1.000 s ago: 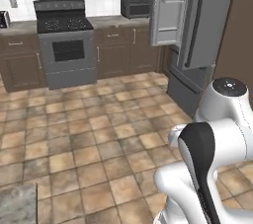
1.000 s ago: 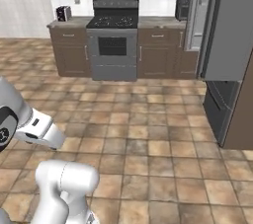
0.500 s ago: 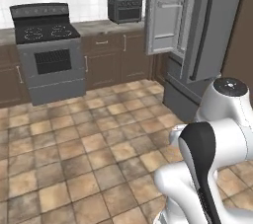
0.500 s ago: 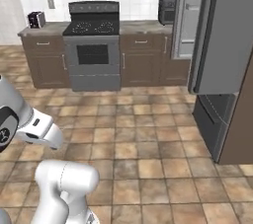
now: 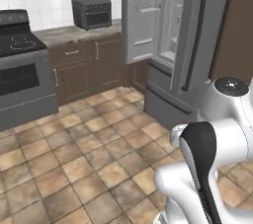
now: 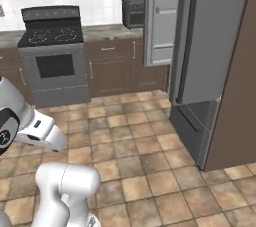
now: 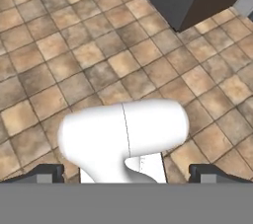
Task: Open the fridge, grab two sodas, and place both sodas inside the bowl with ice on the dining counter.
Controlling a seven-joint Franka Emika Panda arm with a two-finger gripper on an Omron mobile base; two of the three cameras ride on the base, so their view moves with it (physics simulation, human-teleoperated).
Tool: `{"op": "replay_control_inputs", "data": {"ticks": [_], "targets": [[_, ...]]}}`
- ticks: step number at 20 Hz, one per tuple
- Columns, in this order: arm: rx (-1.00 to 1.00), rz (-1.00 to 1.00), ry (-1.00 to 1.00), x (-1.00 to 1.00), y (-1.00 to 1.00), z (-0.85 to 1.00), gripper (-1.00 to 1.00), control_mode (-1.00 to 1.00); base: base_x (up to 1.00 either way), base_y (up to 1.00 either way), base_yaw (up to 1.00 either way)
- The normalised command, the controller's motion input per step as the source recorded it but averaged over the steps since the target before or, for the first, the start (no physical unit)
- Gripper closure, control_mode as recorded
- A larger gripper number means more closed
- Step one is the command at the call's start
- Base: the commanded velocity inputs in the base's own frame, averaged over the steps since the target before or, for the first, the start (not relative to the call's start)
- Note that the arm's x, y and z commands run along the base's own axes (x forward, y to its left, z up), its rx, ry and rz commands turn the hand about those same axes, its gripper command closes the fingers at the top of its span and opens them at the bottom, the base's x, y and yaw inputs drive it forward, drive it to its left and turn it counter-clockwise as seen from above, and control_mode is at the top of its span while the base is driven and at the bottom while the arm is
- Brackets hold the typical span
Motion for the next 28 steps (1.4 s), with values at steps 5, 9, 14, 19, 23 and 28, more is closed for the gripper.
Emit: {"op": "replay_control_inputs", "data": {"ticks": [5, 9, 14, 19, 23, 28], "targets": [[0.0, 0.0, 0.0, 0.0, 0.0, 0.0, -1.0, 1.0, 0.78, 0.26, -0.39], [0.0, 0.0, 0.0, 0.0, 0.0, 0.0, -1.0, 1.0, 0.77, 0.35, -0.38], [0.0, 0.0, 0.0, 0.0, 0.0, 0.0, -1.0, 1.0, 0.82, 0.45, -0.34], [0.0, 0.0, 0.0, 0.0, 0.0, 0.0, -1.0, 1.0, 0.81, 0.48, -0.31], [0.0, 0.0, 0.0, 0.0, 0.0, 0.0, -1.0, 1.0, 0.7, 0.27, -0.31], [0.0, 0.0, 0.0, 0.0, 0.0, 0.0, -1.0, 1.0, 0.58, 0.16, -0.36]]}}
